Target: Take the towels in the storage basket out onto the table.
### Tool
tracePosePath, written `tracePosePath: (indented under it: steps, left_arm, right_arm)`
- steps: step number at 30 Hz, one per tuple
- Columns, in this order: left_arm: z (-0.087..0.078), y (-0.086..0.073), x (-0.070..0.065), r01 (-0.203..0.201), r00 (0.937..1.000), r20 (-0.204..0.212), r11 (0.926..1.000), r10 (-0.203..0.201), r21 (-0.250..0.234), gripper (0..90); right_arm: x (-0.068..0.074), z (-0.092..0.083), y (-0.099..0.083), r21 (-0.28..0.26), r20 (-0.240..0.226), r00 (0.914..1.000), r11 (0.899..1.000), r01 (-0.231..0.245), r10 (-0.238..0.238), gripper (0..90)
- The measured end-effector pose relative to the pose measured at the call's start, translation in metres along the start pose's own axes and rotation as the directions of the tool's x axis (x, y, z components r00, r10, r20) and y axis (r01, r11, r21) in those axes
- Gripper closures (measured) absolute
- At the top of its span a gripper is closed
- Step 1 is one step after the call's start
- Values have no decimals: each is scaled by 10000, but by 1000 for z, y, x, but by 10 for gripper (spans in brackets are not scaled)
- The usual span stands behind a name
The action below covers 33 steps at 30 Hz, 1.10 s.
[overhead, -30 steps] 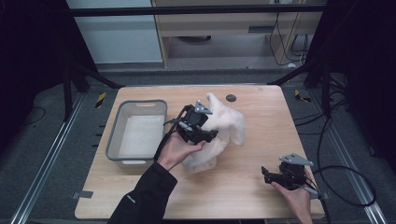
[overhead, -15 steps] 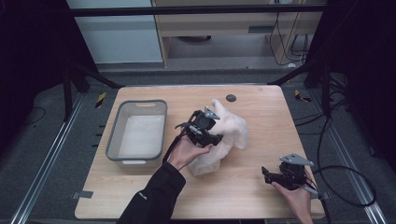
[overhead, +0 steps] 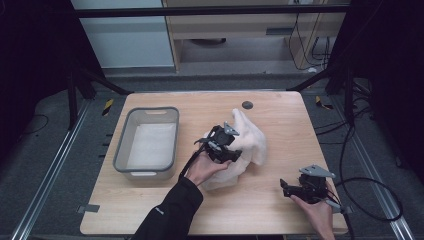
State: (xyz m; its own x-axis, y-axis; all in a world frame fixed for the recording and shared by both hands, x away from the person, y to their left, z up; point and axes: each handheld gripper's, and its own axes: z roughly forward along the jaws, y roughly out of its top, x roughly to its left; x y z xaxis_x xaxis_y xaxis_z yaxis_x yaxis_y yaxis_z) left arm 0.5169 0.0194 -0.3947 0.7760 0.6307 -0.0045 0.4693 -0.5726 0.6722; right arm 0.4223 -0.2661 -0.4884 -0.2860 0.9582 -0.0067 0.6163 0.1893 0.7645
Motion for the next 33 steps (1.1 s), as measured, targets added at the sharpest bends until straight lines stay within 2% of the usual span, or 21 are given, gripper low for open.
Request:
tracePosePath:
  steps: [5, 9, 18, 22, 25, 27, 33]
  left_arm:
    - [11, -7, 1, 104, 9999, -121, 9998, -102, 161, 523]
    - [20, -13, 2, 162, 9997, -204, 9992, -155, 354, 484]
    - [33, -28, 3, 330, 9994, -160, 9986, -323, 420, 387]
    - [35, -32, 4, 444, 9990, -74, 9982, -442, 394, 327]
    - [35, -34, 3, 357, 9993, -65, 9985, -355, 404, 272]
    - [34, -35, 2, 307, 9994, -170, 9988, -301, 373, 259]
    - [24, -36, 3, 385, 9992, -109, 9988, -382, 294, 234]
  right_arm:
    - [0, 1, 0, -3, 6, 10000, 10000, 89, -89, 83]
    - [0, 1, 0, 2, -28, 10000, 10000, 59, -59, 83]
    - [0, 1, -1, 43, 5, 10000, 10000, 26, -26, 83]
    - [0, 1, -1, 27, 48, 9999, 9999, 102, -103, 83]
    - [-1, 1, -1, 13, 48, 9999, 9999, 123, -123, 82]
    - [-1, 1, -1, 17, 31, 9999, 9999, 108, -108, 82]
    - [-1, 2, -1, 46, 33, 9999, 9999, 100, -100, 79]
